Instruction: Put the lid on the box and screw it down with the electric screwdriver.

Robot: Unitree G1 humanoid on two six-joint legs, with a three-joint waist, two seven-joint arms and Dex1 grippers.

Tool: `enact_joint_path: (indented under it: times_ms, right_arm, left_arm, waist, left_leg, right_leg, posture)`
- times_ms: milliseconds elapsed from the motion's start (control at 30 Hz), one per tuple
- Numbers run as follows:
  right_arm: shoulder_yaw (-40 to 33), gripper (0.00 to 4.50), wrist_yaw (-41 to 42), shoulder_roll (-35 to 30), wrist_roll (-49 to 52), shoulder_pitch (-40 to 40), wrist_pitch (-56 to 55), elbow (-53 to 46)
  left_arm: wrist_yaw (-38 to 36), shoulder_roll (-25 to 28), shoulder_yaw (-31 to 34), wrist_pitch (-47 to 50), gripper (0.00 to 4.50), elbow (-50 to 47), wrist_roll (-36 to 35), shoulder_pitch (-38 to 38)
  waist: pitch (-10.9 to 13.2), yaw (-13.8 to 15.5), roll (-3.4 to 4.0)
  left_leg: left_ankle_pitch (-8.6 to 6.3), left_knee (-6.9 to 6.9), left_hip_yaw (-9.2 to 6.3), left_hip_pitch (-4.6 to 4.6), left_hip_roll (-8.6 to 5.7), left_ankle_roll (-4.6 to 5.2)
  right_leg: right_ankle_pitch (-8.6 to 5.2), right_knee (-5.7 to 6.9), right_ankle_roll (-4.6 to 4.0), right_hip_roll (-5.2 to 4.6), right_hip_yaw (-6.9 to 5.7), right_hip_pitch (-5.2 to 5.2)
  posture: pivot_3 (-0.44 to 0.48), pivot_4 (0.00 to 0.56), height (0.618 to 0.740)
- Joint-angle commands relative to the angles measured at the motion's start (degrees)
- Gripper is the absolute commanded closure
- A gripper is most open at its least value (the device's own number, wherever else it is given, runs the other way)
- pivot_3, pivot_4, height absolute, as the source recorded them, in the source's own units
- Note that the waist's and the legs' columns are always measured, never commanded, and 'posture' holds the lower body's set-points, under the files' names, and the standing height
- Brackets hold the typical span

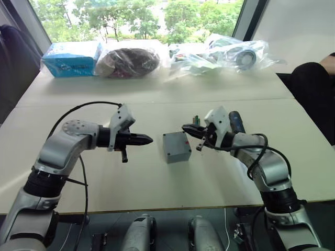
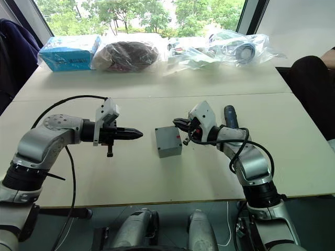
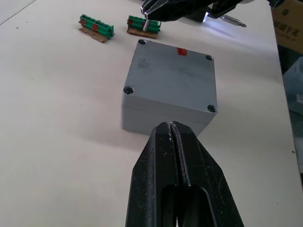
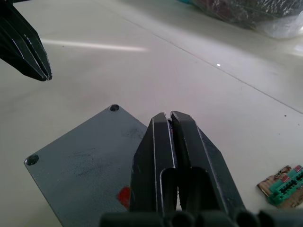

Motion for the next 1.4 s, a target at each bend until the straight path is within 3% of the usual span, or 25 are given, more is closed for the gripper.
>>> enact_joint_path:
  times_ms: [33,1400]
  right_arm:
    - [0.54,4.49,-0.20,0.26,-0.59,-0.91,-1.73,-0.10]
    - [-1.14,4.49,0.17,-0.90,2.51,0.44,1.50,-1.67]
  left_arm:
    - [0.94,-0.17,2.08,-0.21,4.50,-2.04,-1.19,-0.60]
    - [1.87,-1.78,0.63,-2.16,4.50,-1.33,-0.26,-0.69]
  waist:
    - [0.00,-0.01,0.00]
    - [0.00,-0.01,0.00]
  left_leg:
    - [0.00,0.00,0.00,0.00,0.00,0.00]
    - [0.00,0.00,0.00,0.00,0.00,0.00]
  right_leg:
    - [0.00,0.00,0.00,0.00,0.00,0.00]
    - [0.00,0.00,0.00,0.00,0.00,0.00]
  posture:
    - [0.000,0.150,0.740]
    - [0.000,0.150,0.740]
